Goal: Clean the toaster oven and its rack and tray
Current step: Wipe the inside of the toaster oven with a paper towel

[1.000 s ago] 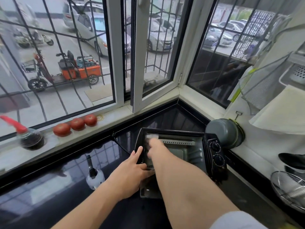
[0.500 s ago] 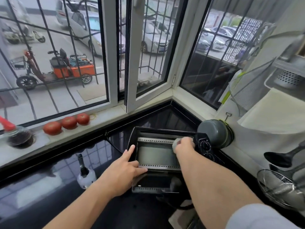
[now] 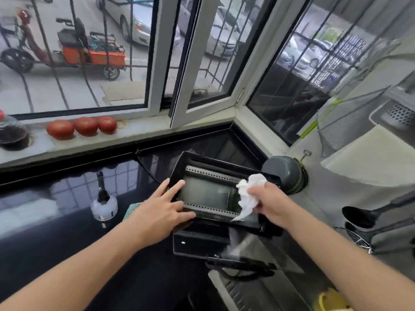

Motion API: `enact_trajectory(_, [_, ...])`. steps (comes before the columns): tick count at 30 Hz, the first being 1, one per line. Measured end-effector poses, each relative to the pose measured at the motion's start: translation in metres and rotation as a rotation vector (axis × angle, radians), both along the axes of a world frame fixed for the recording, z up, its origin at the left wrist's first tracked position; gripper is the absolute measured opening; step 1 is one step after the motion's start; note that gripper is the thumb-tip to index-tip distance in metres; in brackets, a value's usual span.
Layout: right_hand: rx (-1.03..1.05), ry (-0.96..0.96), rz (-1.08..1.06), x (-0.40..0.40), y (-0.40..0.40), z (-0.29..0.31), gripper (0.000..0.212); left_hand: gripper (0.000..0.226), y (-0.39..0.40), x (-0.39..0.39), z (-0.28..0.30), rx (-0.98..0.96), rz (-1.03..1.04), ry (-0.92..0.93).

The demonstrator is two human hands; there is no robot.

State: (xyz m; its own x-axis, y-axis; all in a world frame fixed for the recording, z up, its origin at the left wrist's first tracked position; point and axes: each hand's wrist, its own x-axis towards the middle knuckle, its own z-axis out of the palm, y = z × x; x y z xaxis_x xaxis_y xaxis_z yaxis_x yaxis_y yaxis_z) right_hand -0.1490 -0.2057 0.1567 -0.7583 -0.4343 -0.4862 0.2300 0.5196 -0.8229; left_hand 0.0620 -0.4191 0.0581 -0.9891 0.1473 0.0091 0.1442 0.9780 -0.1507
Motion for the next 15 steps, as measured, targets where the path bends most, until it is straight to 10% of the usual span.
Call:
enact_trajectory(7, [0.604, 1.58, 0.779, -0.028, 0.057, 0.013, 0.033, 0.058, 0.001, 0.008, -0.013, 0.051, -0.072, -0.004])
enact_trajectory(15, [1.169, 1.434, 1.404, -0.025, 0.041, -0.024, 0.032, 0.056, 0.011, 0.008, -0.015, 0.217, 0.015, 0.071])
